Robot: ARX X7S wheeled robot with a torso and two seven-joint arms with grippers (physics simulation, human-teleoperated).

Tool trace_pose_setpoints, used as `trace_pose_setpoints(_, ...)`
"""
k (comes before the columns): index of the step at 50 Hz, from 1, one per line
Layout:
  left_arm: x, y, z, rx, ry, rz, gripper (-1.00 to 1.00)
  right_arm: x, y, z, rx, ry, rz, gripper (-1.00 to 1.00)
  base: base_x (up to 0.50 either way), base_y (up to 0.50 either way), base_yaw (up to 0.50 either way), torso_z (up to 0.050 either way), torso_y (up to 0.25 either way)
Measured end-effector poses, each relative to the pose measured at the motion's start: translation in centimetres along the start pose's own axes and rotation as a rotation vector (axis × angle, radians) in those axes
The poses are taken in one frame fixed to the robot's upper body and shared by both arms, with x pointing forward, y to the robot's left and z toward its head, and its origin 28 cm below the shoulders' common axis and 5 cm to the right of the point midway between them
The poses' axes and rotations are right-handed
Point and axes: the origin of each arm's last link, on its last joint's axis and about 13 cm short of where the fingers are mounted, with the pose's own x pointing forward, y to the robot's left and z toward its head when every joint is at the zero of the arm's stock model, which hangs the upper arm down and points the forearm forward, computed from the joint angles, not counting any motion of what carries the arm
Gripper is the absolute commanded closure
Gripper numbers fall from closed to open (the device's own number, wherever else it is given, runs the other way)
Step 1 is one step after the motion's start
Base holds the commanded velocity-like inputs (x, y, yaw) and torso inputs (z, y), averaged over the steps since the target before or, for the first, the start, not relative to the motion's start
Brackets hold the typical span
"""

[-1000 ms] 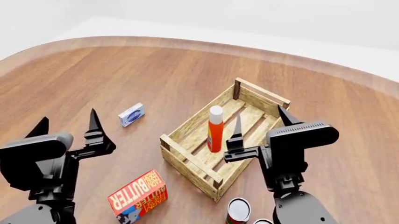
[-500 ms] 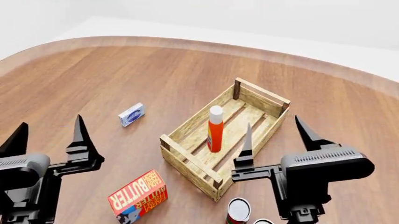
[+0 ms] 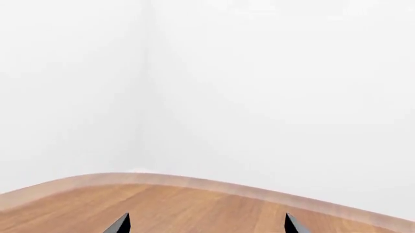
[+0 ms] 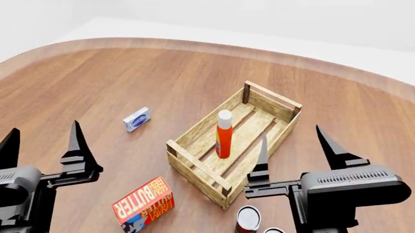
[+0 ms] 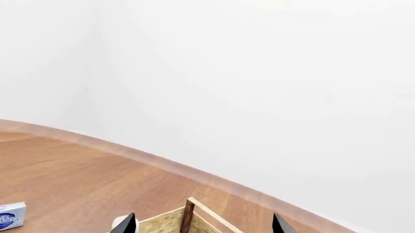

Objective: Pick up the ketchup, and put it in the wooden tray.

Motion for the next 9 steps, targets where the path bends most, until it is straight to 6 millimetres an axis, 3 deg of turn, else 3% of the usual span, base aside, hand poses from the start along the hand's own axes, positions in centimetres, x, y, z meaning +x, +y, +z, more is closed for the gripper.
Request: trace_pose_setpoints(9, -0.05, 0.02, 0.02, 0.003, -0.003, -0.001, -1.00, 0.01, -0.01, 0.02, -0.001, -0.001, -0.003, -1.00, 0.00, 0.00, 0.00, 0.000, 0.000)
